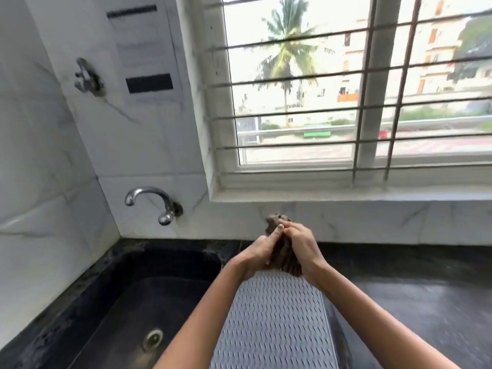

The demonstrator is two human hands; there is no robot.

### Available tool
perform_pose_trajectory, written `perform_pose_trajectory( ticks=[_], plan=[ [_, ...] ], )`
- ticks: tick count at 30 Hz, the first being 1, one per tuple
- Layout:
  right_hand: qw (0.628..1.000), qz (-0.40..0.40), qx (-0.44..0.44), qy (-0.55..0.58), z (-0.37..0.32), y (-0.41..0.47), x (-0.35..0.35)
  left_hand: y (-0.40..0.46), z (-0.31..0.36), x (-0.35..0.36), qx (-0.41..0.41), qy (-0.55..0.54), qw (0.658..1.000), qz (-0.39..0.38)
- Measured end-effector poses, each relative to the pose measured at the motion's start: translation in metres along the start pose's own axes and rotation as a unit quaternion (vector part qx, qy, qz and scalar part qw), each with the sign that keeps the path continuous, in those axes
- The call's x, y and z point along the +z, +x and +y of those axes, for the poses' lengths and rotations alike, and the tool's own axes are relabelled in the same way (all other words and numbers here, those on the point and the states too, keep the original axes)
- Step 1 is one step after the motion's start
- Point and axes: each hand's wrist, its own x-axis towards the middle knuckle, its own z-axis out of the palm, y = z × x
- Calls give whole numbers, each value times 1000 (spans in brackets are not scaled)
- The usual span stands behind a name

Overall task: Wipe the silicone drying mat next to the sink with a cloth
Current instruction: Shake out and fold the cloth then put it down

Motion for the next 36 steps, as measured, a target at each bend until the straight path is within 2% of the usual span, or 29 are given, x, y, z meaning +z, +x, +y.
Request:
perform_pose_trajectory(
  ticks=[2,5,8,14,16,20,23,25,31,34,36],
  plan=[
    [998,-23,-27,-57,-14,5,10,1,7,-14,57,-8,997,49],
    [994,12,-43,-100,-36,13,13,-2,9,-31,149,-37,979,138],
    [991,7,-35,-127,-62,23,23,-8,20,-45,214,-3,960,182],
    [940,-127,-73,-307,-101,31,44,-23,56,-67,287,142,918,234],
    [936,-174,-77,-298,-111,35,42,-27,66,-75,287,112,929,203],
    [946,-228,-10,-228,-129,48,29,-37,76,-91,263,25,960,92],
    [951,-240,24,-194,-140,53,22,-41,83,-103,245,-53,964,83],
    [944,-237,41,-227,-145,55,16,-45,88,-113,236,-82,964,85],
    [882,-282,36,-376,-150,43,7,-51,117,-127,219,-2,974,53],
    [877,-328,-2,-352,-148,41,7,-50,132,-127,222,-15,974,39],
    [892,-366,-27,-265,-147,42,7,-46,134,-122,215,6,973,80]
  ],
)
